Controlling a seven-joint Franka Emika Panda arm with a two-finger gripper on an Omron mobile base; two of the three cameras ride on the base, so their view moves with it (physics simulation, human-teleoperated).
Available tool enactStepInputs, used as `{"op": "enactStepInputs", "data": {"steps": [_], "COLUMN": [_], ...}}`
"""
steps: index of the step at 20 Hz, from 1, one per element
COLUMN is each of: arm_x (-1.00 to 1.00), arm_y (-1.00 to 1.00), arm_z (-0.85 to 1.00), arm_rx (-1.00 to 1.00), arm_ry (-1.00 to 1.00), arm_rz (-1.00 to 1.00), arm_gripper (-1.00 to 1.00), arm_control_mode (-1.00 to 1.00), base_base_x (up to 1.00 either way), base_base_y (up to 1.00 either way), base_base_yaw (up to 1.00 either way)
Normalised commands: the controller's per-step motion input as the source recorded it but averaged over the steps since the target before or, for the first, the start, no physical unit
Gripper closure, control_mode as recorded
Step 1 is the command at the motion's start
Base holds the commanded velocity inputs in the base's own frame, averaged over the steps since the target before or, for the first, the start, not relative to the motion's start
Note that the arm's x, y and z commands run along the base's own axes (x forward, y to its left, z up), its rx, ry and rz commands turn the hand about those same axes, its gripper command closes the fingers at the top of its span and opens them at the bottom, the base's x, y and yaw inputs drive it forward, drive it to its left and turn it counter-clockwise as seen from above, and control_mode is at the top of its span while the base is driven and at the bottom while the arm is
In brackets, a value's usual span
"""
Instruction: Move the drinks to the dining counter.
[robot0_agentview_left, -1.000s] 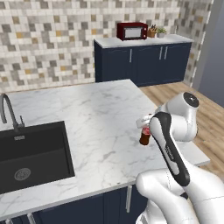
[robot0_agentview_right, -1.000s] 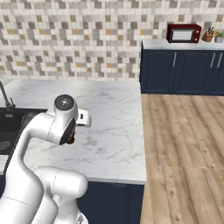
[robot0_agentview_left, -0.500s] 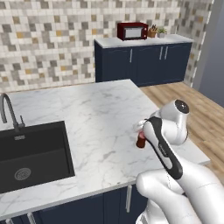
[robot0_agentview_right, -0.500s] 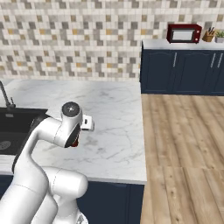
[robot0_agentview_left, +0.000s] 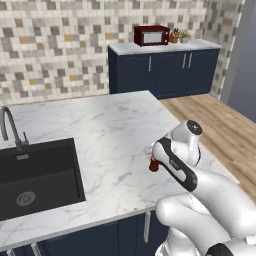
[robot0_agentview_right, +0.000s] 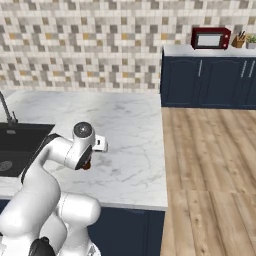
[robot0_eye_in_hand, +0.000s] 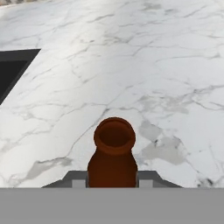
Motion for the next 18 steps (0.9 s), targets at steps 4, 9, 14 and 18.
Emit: {"op": "enactStepInputs", "data": {"steps": [4, 9, 14, 18], "arm_x": [0.27, 0.13, 0.01, 0.0], "arm_y": [0.23, 0.24, 0.1, 0.06], "arm_z": [-0.56, -0.4, -0.14, -0.01], "arm_rx": [-0.02, -0.01, 0.0, 0.0], "arm_ry": [0.0, 0.0, 0.0, 0.0], "arm_rz": [0.0, 0.0, 0.0, 0.0], "arm_gripper": [1.0, -1.0, -1.0, -1.0], "arm_control_mode": [-1.0, -1.0, -1.0, -1.0], "base_base_x": [0.0, 0.0, 0.0, 0.0], "base_base_y": [0.0, 0.0, 0.0, 0.0], "base_base_yaw": [0.0, 0.0, 0.0, 0.0]}}
